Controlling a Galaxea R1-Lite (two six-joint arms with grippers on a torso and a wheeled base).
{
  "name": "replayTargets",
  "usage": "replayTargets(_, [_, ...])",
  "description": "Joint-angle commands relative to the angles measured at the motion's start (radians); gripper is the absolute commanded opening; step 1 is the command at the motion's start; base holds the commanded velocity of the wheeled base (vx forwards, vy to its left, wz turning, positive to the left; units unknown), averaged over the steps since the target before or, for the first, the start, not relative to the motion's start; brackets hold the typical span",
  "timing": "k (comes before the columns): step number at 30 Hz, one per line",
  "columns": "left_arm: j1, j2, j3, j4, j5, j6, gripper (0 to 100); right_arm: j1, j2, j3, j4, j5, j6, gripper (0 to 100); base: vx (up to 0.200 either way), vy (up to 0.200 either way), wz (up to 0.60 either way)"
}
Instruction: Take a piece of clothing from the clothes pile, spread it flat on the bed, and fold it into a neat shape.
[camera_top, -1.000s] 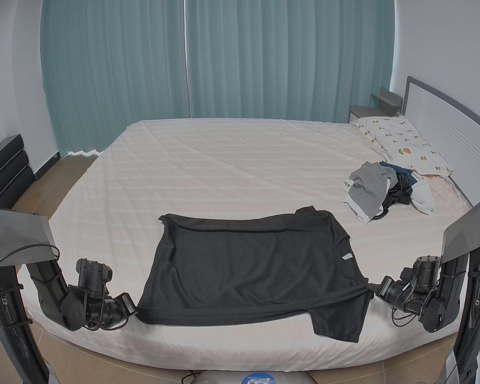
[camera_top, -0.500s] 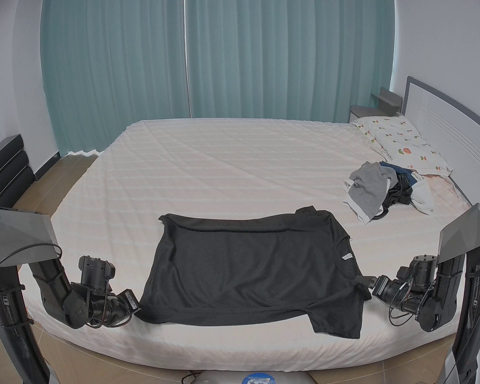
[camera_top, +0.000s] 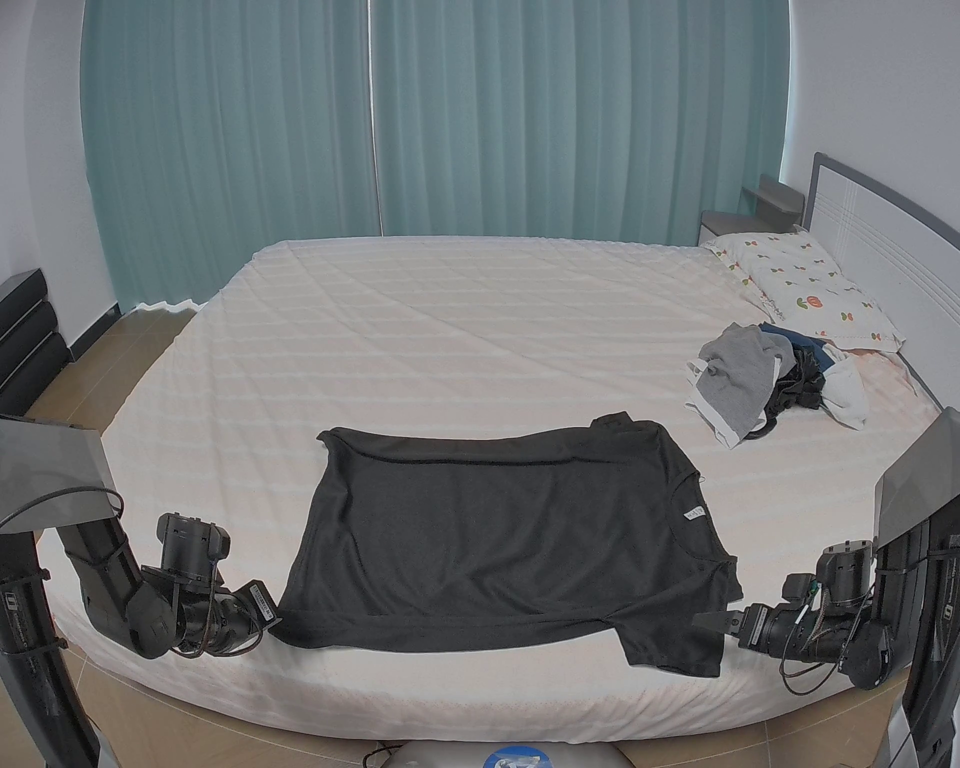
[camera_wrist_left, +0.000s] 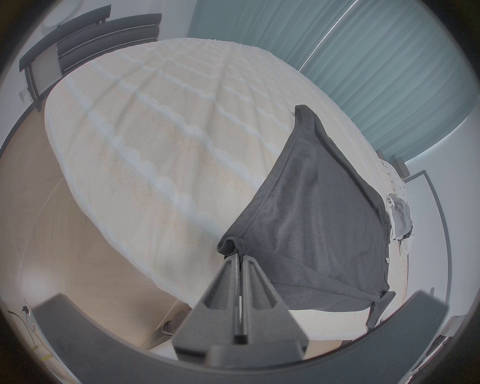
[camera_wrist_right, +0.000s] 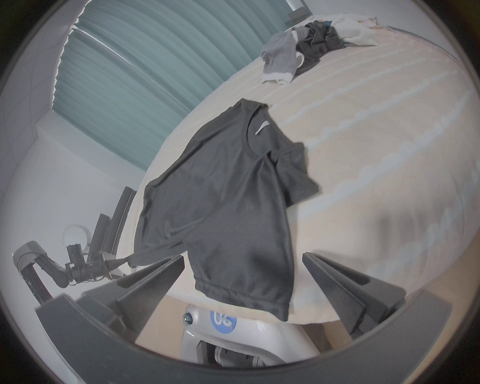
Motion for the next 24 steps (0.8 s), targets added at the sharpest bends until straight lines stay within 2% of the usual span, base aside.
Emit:
replayTargets(1, [-0.001,-0.003,0.003,0.0,0.0,0.0,0,0.04,0.037,-0.006,-0.009,-0.002,0.0,100,0.0,0.0,0.0])
replayTargets(19, [-0.005,0.002,0.008,0.0,-0.002,0.003,0,0.043,0.088,-0.051,-0.009,-0.014,-0.004,100,0.0,0.0,0.0])
replayTargets(20, [-0.005,0.002,0.009,0.0,-0.002,0.003,0,0.042,0.088,-0.049,-0.009,-0.014,-0.004,0,0.0,0.0,0.0])
replayTargets(24, [-0.007,0.002,0.017,0.0,-0.002,0.007,0,0.026,0.071,-0.031,-0.009,-0.016,-0.004,0,0.0,0.0,0.0])
